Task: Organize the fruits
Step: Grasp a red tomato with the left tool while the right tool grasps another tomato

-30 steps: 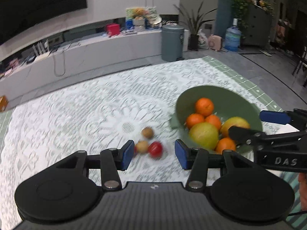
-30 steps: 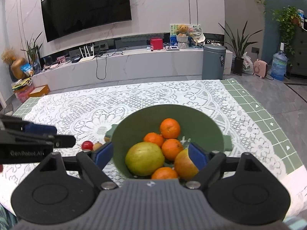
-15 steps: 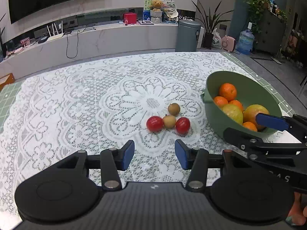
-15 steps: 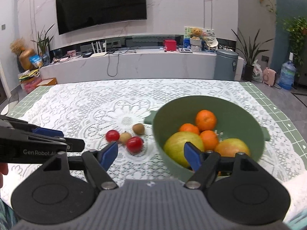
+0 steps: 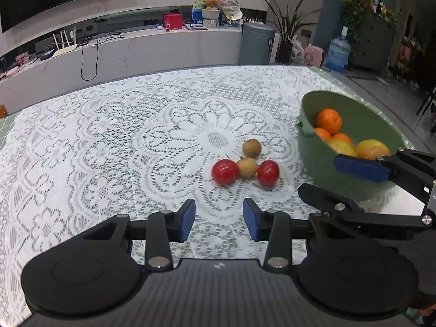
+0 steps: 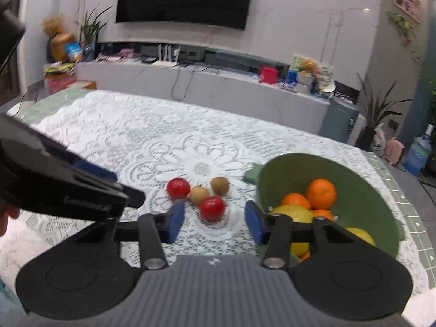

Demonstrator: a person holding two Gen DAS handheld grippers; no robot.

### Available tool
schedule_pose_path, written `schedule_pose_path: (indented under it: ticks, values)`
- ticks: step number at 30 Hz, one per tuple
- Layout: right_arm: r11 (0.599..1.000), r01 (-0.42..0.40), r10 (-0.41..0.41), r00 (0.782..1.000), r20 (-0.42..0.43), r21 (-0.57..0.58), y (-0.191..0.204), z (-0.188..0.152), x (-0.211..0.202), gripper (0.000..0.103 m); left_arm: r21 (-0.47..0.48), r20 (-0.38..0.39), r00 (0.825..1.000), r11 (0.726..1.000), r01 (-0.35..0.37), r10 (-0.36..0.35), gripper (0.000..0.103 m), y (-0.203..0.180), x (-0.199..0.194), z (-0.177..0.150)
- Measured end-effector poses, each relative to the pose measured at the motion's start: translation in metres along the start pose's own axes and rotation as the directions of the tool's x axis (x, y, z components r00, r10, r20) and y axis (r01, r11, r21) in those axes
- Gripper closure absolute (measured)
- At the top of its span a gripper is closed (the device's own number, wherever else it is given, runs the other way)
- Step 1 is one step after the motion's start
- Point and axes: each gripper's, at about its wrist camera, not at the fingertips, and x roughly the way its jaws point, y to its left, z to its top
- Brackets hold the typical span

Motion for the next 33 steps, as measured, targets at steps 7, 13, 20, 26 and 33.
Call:
schedule_pose_path:
  ticks: [7, 13, 20, 26, 33]
  values:
    - [0.994, 0.026, -0.032, 0.998, -0.052, -0.106, 0.018, -0.007, 0.034, 0.061, 0.052, -0.007, 0.999, 0.998, 0.04, -0.04, 0.056, 0.008, 0.022, 0.008]
    - [0.969, 0.096, -0.106, 0.994, -0.033, -0.227, 0.033, -0.006, 0.054, 0.062, 0.149, -0.033, 0.998, 0.987, 0.061, -0.056, 0.056, 0.005, 0.043, 0.015]
    - [0.926, 0.134, -0.15, 0.989, -0.019, -0.353, 0.041, -0.006, 0.071, 0.067, 0.243, -0.058, 0.996, 0.966, 0.086, -0.074, 0.056, 0.004, 0.062, 0.023]
    - [0.891, 0.144, -0.164, 0.986, -0.009, -0.431, 0.045, -0.01, 0.078, 0.067, 0.258, -0.074, 0.992, 0.959, 0.118, -0.103, 0.056, 0.005, 0.075, 0.028]
    - [0.865, 0.137, -0.164, 0.986, -0.015, -0.483, 0.054, -0.015, 0.078, 0.074, 0.268, -0.078, 0.989, 0.953, 0.142, -0.125, 0.056, 0.003, 0.08, 0.032]
